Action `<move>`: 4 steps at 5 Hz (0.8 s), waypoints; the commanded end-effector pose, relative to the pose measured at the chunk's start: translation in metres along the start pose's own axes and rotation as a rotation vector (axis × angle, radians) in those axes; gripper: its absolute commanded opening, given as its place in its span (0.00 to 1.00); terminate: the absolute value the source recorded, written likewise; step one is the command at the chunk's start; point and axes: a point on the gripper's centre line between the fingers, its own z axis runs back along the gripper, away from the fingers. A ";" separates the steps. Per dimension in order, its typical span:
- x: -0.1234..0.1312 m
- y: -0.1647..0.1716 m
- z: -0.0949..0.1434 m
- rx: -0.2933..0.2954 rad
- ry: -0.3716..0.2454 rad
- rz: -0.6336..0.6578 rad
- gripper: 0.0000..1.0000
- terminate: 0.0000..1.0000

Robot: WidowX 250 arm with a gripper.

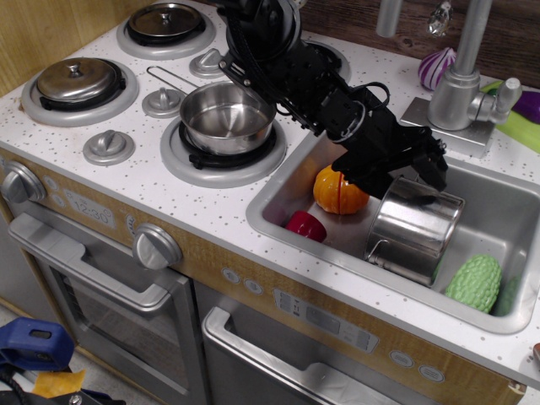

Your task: Flip pot upright in sink

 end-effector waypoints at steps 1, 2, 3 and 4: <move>0.000 -0.023 -0.002 0.046 0.004 0.016 0.00 0.00; -0.005 -0.031 -0.003 0.075 0.042 0.028 0.00 0.00; -0.009 -0.041 -0.002 0.174 0.053 0.005 0.00 0.00; -0.008 -0.043 -0.005 0.309 0.034 -0.074 0.00 0.00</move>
